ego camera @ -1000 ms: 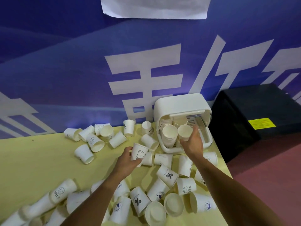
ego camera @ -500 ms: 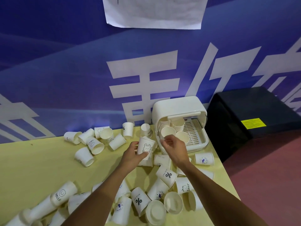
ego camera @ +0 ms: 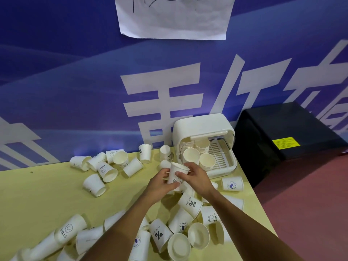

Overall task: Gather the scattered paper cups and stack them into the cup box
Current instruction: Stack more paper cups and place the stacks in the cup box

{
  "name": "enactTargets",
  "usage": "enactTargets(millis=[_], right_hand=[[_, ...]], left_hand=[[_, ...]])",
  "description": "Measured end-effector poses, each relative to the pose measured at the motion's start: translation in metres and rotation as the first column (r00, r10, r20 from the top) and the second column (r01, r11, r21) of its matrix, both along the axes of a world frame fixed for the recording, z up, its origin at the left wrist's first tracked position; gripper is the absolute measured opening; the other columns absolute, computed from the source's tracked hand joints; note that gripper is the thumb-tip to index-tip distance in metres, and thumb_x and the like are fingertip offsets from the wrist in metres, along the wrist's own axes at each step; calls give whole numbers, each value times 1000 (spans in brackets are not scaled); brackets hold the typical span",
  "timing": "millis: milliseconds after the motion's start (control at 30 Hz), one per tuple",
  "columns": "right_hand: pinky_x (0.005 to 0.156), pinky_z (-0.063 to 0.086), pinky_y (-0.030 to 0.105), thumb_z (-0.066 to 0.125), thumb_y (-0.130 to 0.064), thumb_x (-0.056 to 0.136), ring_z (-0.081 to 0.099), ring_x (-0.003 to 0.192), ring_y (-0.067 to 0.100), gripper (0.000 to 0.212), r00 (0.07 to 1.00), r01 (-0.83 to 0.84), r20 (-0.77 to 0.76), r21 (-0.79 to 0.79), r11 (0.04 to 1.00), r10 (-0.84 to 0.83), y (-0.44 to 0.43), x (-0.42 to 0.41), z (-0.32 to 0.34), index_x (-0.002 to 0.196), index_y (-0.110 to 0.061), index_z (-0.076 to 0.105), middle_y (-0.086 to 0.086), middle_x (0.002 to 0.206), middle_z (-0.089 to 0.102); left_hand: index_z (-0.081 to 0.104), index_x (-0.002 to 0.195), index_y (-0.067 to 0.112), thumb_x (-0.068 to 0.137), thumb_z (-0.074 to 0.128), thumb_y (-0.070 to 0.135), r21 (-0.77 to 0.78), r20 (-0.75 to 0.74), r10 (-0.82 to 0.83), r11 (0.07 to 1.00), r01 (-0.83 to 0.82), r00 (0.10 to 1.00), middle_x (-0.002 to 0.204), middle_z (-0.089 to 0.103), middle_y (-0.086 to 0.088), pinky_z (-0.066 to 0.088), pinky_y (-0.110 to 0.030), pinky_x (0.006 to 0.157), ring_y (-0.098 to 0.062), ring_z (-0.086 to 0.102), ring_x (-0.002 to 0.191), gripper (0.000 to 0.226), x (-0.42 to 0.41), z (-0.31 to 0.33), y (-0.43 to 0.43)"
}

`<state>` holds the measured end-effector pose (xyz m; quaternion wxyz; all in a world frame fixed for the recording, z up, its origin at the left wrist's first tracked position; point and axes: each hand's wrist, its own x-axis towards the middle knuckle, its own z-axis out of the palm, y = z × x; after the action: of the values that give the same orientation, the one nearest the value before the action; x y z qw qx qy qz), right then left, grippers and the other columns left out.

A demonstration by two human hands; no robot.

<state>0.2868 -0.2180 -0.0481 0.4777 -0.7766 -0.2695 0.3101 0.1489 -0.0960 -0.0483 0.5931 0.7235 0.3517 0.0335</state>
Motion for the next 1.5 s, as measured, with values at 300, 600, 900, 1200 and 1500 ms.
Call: enactTargets(millis=[300, 600, 900, 1200, 1500], right_hand=[[85, 52, 21, 79, -25, 81, 61, 103, -1, 55, 920, 376, 37, 199, 905, -390, -31, 43, 8, 127, -34, 50, -16, 112, 63], [90, 44, 28, 79, -23, 76, 56, 111, 14, 70, 891, 388, 202, 126, 913, -406, -21, 75, -7, 137, -26, 45, -6, 123, 57], [105, 46, 42, 76, -25, 77, 53, 127, 24, 84, 930, 301, 241, -63, 952, -278, -13, 85, -38, 149, -23, 33, 0, 146, 47], [109, 39, 39, 72, -27, 87, 42, 137, 25, 73, 877, 358, 366, -65, 931, -312, -20, 75, -45, 149, -11, 38, 7, 150, 44], [92, 42, 27, 69, -19, 90, 55, 115, 17, 48, 866, 310, 428, -51, 949, -260, -35, 29, -56, 135, -15, 54, 0, 127, 59]], left_hand=[[50, 129, 19, 79, 76, 22, 147, -214, 26, 989, 6, 977, 121, 55, 1, 48, -32, 92, -20, 55, 111, 56, -15, -28, 14], [52, 130, 13, 79, 75, 20, 283, -295, 68, 959, 19, 953, 129, 58, -4, 45, -27, 94, -18, 55, 115, 56, -23, -44, 28], [47, 135, 14, 79, 74, 19, 304, -356, 45, 950, 70, 933, 136, 50, -6, 39, -22, 86, -20, 53, 119, 63, -14, -59, 37], [40, 143, 17, 75, 73, 20, 305, -425, -11, 940, 155, 905, 139, 47, -3, 46, -38, 99, -23, 50, 122, 75, 5, -77, 36], [40, 137, 30, 83, 64, 24, 539, -585, -56, 718, 440, 809, 134, 49, 10, 37, -36, 97, -16, 44, 125, 59, 5, -93, 34]])
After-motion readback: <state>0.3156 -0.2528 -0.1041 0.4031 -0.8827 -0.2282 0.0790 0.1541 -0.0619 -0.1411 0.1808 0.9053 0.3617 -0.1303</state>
